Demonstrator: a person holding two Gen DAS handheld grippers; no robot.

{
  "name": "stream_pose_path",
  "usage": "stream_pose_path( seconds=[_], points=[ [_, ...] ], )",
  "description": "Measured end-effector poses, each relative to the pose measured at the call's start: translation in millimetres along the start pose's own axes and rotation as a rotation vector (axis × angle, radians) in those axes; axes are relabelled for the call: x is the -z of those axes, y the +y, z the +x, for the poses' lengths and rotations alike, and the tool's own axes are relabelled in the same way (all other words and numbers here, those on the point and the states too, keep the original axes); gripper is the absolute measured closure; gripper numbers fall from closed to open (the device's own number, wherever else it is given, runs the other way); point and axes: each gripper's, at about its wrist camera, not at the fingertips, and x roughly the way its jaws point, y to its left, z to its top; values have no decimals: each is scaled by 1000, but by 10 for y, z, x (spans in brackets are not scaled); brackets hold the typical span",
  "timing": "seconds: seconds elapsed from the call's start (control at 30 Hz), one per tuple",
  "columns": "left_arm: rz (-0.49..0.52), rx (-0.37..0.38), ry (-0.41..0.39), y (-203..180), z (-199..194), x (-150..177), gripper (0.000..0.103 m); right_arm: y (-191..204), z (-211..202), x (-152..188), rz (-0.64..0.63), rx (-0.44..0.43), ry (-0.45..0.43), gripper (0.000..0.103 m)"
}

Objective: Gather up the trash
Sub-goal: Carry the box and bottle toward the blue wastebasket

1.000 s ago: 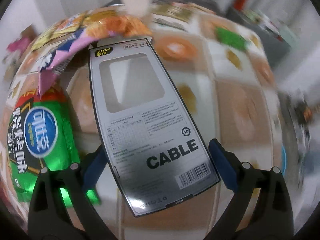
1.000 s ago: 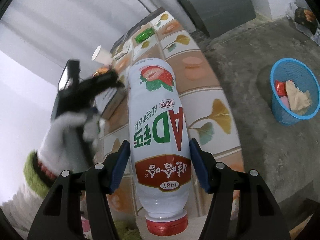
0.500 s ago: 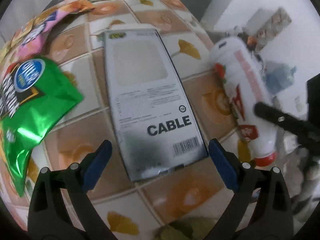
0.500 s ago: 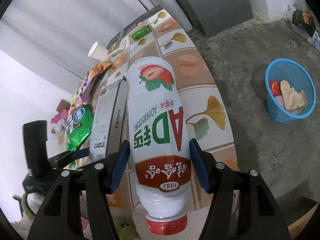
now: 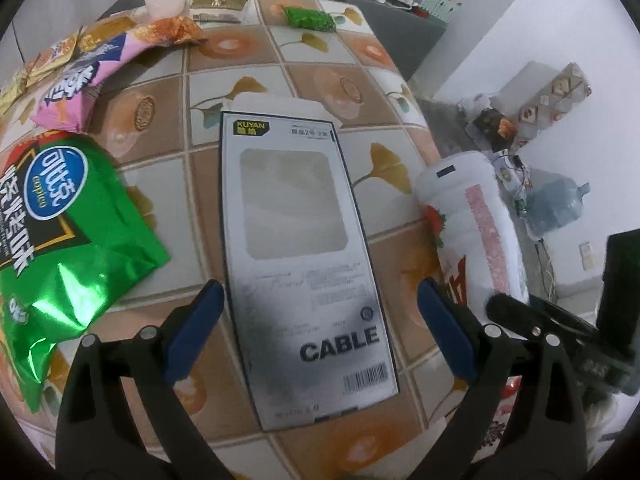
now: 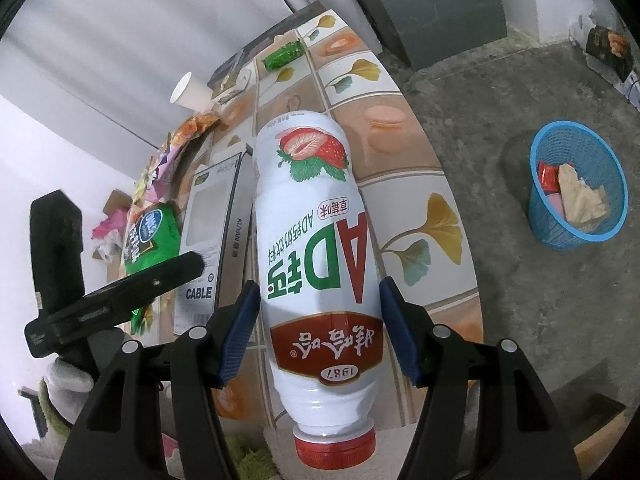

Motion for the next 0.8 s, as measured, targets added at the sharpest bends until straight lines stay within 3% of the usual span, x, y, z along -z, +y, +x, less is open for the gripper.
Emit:
stream_pose_path(
  seconds=[0.33,0.63,0.8],
  points=[
    [89,-134,-57,-111,155,-186,10,42,104,-43,1,41,14,42],
    [143,-198,-61,-187,321,-271,10,56,100,-67,0,59,-2,43],
    [125,-197,-51,-150,367,-271,21,24,91,-74,13,45,-5,44]
  ],
)
